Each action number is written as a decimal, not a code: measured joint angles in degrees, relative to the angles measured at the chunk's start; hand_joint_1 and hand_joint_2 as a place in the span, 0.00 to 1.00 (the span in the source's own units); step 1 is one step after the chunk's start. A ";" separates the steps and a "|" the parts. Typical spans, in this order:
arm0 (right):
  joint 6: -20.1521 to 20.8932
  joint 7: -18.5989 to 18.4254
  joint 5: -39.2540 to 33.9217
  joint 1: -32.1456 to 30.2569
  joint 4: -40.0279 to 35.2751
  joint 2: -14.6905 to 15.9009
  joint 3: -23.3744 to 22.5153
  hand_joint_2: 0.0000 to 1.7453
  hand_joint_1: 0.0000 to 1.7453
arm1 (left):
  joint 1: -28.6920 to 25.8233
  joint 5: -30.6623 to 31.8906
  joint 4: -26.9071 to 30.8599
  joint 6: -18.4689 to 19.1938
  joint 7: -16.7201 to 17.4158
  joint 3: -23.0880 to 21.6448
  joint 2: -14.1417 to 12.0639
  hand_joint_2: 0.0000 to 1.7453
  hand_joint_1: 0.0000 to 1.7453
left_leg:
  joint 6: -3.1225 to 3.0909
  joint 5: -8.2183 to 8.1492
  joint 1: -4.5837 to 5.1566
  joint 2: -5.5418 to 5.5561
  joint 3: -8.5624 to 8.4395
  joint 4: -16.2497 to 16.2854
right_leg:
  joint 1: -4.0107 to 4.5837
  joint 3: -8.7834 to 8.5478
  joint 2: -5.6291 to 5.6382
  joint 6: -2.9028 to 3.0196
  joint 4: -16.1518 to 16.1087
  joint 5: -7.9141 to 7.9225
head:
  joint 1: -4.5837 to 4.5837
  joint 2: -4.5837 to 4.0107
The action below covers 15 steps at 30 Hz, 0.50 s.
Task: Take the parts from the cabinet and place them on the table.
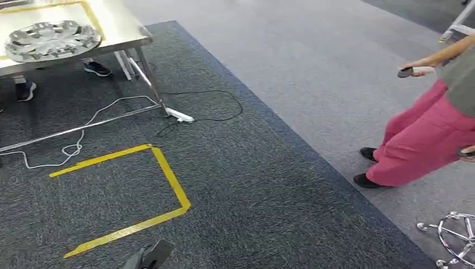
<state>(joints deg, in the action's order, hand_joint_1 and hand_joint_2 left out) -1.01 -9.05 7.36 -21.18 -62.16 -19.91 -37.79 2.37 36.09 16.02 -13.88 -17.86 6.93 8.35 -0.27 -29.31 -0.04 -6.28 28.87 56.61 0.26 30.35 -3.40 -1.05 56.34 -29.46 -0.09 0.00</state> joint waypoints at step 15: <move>1.60 0.61 1.07 1.12 1.27 -0.02 -1.75 0.00 0.00 | -0.35 -0.59 0.20 0.00 -0.02 -0.39 -0.09 0.00 0.00 | 0.82 0.36 -0.85 11.65 1.10 0.80 | -0.62 0.86 11.02 0.23 0.43 1.25 | 0.31 0.00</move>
<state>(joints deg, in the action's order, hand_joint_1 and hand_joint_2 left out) 0.59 -8.44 8.44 -20.06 -60.89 -19.93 -39.54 2.02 35.50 16.22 -13.88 -17.88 6.54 8.26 0.55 -28.96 -0.89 5.37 29.97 57.40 -0.36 31.21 7.62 -0.82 56.77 -28.21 0.22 0.00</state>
